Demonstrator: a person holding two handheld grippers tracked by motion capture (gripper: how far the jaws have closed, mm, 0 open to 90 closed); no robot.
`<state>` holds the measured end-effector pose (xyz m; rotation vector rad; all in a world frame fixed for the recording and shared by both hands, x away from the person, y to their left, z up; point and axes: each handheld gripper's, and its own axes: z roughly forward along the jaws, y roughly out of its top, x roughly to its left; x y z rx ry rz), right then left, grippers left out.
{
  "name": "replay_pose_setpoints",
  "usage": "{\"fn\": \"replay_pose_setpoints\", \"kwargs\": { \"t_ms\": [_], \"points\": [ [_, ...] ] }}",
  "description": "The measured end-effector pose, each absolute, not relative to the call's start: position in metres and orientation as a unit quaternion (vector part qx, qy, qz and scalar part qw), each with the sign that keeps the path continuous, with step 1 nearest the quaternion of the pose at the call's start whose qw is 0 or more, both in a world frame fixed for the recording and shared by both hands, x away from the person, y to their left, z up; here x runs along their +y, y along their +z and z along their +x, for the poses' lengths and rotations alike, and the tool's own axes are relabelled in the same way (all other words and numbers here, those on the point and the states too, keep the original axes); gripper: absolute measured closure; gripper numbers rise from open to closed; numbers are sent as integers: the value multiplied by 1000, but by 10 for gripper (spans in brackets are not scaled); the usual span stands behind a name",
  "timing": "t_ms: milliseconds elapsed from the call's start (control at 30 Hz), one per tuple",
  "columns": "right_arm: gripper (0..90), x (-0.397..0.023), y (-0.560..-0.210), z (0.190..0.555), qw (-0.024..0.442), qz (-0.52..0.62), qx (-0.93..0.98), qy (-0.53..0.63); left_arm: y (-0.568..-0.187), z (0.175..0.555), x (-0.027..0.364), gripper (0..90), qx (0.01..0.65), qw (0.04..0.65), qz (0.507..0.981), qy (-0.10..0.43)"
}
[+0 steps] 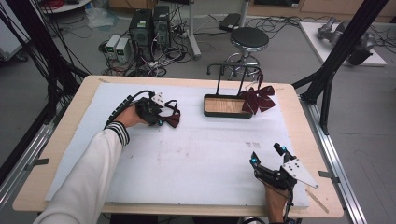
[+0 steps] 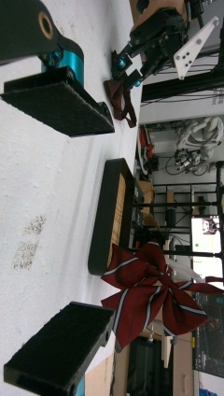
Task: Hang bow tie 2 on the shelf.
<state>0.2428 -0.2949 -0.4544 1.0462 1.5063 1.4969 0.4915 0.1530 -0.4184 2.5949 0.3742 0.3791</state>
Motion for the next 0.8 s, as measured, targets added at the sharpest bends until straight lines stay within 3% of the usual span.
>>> {"fn": "replay_pose_setpoints", "kwargs": {
  "t_ms": [467, 800],
  "points": [
    [94, -295, -454, 243, 377, 409, 589, 587, -413, 493, 143, 737, 115, 201, 965, 124],
    [94, -295, -454, 243, 375, 410, 589, 587, -411, 490, 142, 750, 123, 207, 962, 126]
  ]
}}
